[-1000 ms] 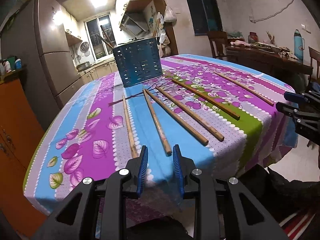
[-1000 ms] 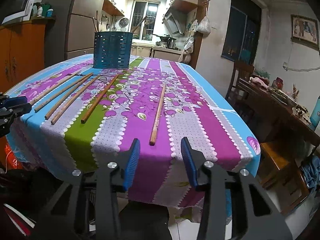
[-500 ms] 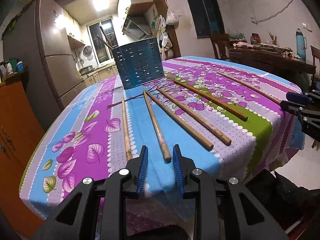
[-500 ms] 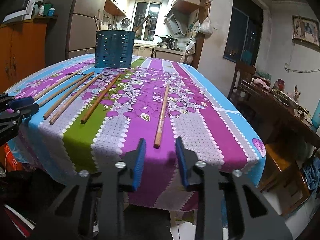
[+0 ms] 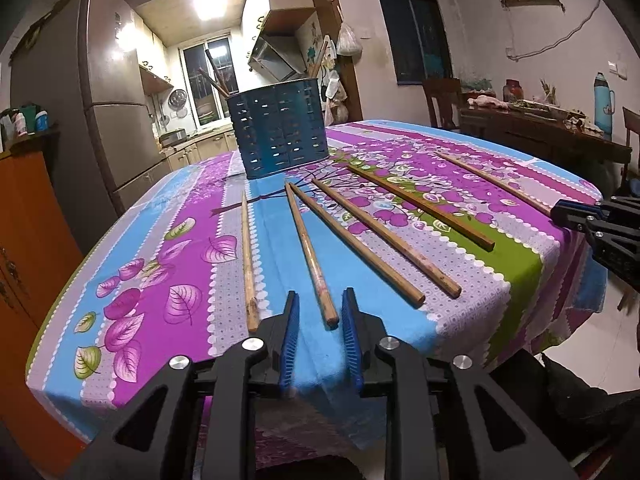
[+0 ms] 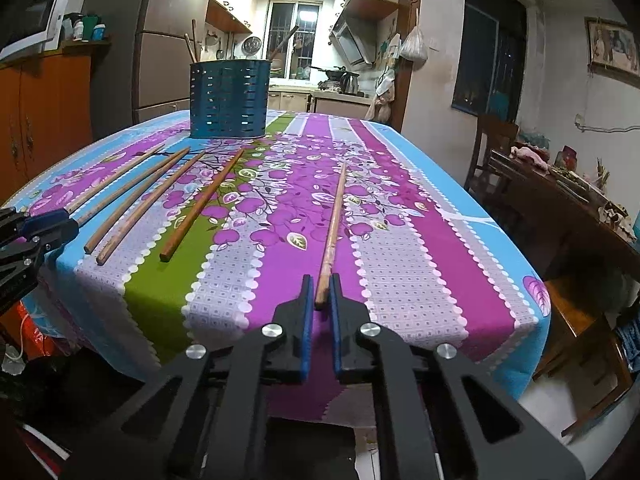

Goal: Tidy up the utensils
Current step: 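Close the left tool on a wooden chopstick while the right tool grasps another, then lift the left tool's chopstick toward the holder while the right tool carries its chopstick there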

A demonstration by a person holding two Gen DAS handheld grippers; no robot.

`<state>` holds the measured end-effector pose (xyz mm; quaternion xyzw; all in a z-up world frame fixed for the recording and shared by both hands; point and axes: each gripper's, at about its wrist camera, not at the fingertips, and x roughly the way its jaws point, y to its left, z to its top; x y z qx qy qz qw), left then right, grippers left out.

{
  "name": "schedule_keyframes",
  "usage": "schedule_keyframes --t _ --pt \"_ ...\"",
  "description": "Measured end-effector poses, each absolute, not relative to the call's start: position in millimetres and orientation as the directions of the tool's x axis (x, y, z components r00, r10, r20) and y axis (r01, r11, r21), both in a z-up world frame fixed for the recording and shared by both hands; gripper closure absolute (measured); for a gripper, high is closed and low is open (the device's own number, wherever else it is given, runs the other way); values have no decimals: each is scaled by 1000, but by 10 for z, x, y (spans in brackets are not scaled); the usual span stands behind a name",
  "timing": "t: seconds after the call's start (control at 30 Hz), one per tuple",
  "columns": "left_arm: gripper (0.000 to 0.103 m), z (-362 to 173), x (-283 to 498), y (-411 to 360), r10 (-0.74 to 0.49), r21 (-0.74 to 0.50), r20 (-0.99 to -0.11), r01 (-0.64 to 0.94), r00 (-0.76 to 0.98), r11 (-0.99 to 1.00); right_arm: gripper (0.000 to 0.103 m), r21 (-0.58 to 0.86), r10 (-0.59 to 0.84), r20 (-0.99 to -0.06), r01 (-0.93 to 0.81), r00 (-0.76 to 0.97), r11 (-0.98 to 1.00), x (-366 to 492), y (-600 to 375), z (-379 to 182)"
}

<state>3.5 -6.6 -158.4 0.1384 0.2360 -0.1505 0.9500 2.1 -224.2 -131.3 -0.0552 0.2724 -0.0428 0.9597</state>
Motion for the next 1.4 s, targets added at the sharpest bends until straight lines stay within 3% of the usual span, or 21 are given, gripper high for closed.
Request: schedule_keyframes --t 0.13,0.7,1.4 --pt "89 -1596 22 -81 -236 188 -489 365 840 912 97 -92 -99 -526 59 845 994 31 -2275 -1308" --pt "94 -1599 68 -12 -243 148 -486 353 839 924 97 3 -65 -521 78 851 997 42 -2358 -1300" --pt "95 -1139 -29 145 -230 121 -422 306 877 944 98 -45 -102 -438 91 893 995 -34 -2434 -973"
